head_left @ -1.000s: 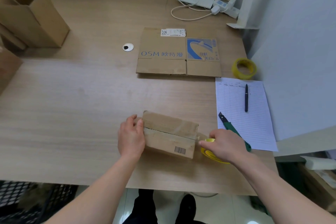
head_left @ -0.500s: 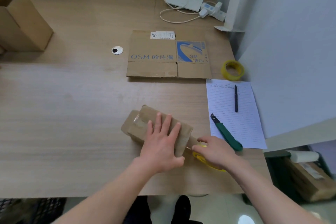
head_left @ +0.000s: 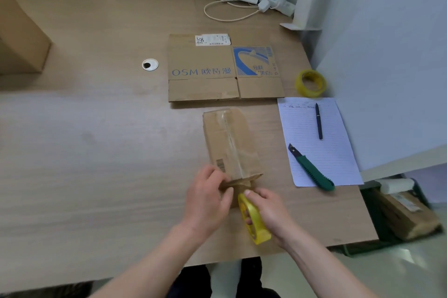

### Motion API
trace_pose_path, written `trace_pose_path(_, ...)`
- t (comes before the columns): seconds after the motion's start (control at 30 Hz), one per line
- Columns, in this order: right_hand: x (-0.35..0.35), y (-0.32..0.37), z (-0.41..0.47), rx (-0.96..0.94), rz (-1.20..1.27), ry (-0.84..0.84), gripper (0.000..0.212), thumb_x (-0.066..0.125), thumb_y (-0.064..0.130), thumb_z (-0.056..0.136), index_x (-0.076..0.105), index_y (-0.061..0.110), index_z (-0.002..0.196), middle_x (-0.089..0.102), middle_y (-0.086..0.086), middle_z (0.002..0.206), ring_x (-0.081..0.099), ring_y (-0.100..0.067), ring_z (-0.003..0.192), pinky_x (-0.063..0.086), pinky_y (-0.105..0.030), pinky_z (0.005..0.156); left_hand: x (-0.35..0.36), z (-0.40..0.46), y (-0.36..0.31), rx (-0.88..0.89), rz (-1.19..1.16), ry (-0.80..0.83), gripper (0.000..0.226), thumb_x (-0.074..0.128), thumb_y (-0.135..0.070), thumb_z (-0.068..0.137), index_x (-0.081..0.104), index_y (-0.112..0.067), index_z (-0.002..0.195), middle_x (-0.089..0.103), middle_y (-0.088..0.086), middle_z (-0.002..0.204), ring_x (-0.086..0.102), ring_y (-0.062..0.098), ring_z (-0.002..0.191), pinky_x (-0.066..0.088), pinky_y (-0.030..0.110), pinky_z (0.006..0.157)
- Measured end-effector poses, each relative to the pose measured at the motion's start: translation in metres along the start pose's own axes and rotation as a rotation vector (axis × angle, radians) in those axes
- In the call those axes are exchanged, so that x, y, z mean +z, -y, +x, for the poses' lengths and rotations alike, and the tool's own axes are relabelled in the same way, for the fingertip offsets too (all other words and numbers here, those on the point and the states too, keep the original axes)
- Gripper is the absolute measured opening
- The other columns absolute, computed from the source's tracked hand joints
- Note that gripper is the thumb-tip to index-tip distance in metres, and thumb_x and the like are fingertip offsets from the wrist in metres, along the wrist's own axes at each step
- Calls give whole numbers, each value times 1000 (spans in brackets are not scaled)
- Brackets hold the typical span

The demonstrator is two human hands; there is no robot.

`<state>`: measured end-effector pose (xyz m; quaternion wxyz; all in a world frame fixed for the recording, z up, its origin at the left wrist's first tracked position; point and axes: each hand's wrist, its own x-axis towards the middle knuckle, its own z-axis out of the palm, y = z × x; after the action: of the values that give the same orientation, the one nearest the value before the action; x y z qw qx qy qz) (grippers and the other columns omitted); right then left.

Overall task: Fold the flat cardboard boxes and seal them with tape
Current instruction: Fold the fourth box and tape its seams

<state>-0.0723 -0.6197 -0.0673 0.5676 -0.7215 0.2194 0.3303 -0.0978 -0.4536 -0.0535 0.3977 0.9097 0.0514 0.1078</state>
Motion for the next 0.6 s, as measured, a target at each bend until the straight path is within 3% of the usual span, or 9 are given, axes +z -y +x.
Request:
trace_pose_path(0.07,1,-2,2,-60,-68,-63,31,65,32,92,64,2,85,62,-10,72,59,-21,63,48,-35,63,9,-12,-10,-276,-137,22,7,72,-24,80,66,-20,77,63,-6,80,58,14,75,47,32,69)
trace_pose_path(0.2,3,-3,3,-135,-117,-165,40,52,34,99,69,1,82,71,-7,80,61,-17,73,49,-38,72,29,-25,-31,-548,-246,169,21,68,-46,77,61,-26,82,64,-9,75,59,9,73,45,26,66)
trace_pose_path(0.3,7,-1,3,-160,-110,-192,38,46,24,102,71,6,81,74,-9,85,66,-16,79,50,-33,75,38,-27,-31,-746,-425,189,15,74,-40,80,64,-30,85,69,-13,79,65,8,80,53,28,76)
trace_pose_path(0.43,6,-3,10,-203,-132,-231,38,44,12,99,59,16,65,62,3,68,54,-11,66,41,-19,57,45,-13,-33,-933,-688,166,12,75,-28,83,67,-27,93,73,-5,91,70,17,87,56,43,85)
trace_pose_path(0.5,4,-4,12,-208,-152,-194,39,44,8,97,55,18,61,58,6,64,51,-10,63,38,-17,54,49,-8,-37,-1033,-769,162,16,71,-18,85,67,-24,100,70,-2,86,65,18,75,56,39,73)
trace_pose_path(0.6,1,-1,17,-176,-197,-105,31,49,14,98,59,14,68,61,-1,73,56,-14,71,41,-22,61,51,-1,-42,-1163,-894,153,11,60,-7,86,69,-14,89,60,4,68,54,21,61,43,26,57)
